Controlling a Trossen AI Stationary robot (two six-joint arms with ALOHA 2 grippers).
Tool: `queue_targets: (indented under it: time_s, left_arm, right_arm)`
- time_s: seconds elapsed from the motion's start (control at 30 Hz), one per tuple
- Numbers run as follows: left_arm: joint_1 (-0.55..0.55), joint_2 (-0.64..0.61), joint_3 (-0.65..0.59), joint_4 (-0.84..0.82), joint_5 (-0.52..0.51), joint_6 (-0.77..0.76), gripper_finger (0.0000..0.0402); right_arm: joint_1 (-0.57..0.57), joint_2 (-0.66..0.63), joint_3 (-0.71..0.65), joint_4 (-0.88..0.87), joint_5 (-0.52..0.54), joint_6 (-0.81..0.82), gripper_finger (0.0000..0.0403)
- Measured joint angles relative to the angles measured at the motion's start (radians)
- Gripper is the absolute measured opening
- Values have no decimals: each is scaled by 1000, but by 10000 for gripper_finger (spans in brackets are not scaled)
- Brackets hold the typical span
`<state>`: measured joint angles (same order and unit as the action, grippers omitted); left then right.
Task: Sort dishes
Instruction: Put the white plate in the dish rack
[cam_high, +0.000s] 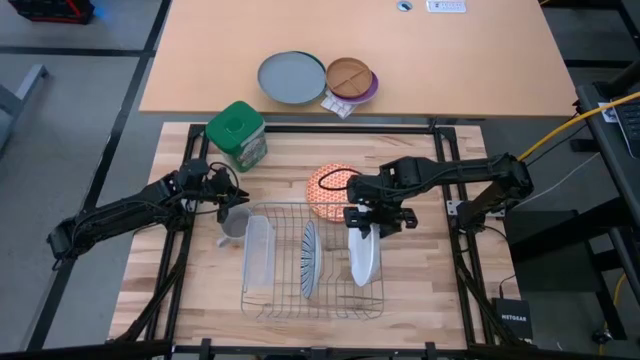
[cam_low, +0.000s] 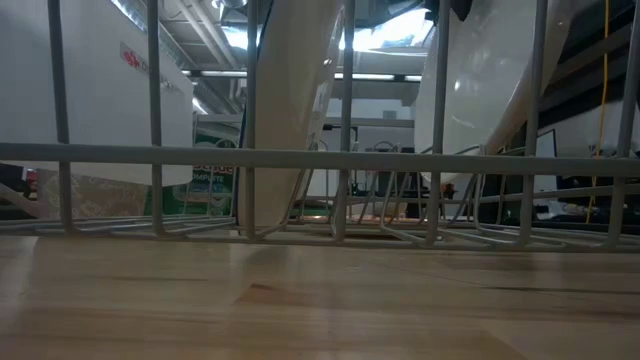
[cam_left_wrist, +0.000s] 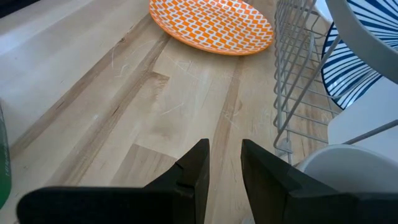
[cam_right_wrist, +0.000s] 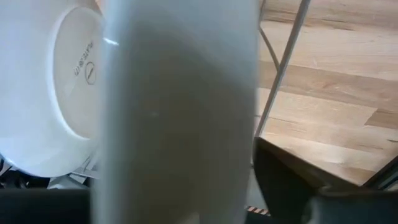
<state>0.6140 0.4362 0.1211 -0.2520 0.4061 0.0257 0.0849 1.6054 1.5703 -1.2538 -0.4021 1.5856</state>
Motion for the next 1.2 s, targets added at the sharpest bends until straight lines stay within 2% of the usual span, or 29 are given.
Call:
queue_targets:
  time_s: [0.23, 0.43, 0.57, 0.93, 1.2]
  left_arm:
    - [0, 0, 0, 0, 0, 0, 82]
    - [0, 0, 0, 0, 0, 0, 82]
    - [0, 0, 0, 0, 0, 0, 82]
    - [0, 0, 0, 0, 0, 0, 82]
    - [0, 0, 0, 0, 0, 0, 82]
  right_arm:
    - [1, 0, 0, -3, -51, -18, 320]
    - [34, 0, 0, 3, -74, -15, 379]
    - [67, 0, 0, 3, -67, -15, 392]
    - [178, 0, 0, 4, -19, -17, 392]
    - [251, 0, 0, 25, -23, -20, 392]
